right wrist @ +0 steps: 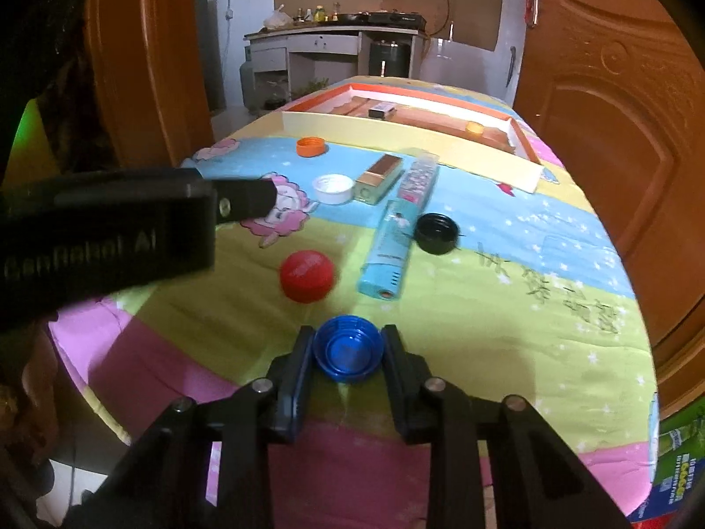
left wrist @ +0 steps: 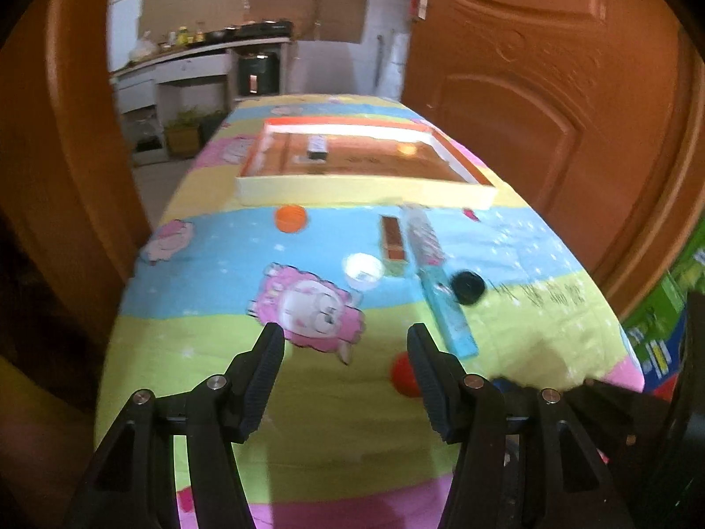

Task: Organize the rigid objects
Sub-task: 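Grasp the blue bottle cap with the right tool while the left tool grasps the red cap, then carry the red cap and blue cap toward the cardboard box lid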

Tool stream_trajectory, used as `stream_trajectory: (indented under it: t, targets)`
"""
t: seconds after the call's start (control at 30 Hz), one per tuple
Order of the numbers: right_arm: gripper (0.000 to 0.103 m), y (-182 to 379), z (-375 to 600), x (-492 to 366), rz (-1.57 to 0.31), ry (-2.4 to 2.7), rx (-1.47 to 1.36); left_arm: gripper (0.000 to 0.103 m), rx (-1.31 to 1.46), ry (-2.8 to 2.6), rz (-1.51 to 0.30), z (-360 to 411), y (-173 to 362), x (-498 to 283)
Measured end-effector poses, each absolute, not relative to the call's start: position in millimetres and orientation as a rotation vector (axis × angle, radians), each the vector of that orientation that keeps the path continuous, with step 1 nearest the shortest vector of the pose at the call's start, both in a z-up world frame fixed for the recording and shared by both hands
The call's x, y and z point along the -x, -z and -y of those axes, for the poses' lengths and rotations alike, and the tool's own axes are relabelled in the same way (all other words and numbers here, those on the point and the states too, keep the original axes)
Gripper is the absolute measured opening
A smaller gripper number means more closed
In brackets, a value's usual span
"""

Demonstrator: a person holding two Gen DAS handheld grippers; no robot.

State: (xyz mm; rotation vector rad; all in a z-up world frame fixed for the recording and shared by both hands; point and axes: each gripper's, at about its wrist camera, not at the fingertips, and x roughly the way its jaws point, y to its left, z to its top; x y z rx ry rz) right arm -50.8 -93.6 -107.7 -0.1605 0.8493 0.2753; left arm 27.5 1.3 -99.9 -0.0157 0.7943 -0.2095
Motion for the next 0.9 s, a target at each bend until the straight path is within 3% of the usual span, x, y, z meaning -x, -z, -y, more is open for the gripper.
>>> stream_trajectory:
  t: [0.3,0.4,0.9]
  targets:
    - [0.03,106.8,135.5,59.3,-0.842,-0.165,0.161,0.059,-0.041,0.3,-0.859,34.1,125.0,-29.2]
    - [0.03,106.8,140.2,62.5,-0.842,-0.153,0.153,0.031,-0.06,0.262,-0.894,39.1,138.3,-35.3]
    - [0.03,100.2,131.9,54.8,-0.826,-0.173,0.148,0.031,-0.023,0.266,-0.864,30.0,130.9,-34.5]
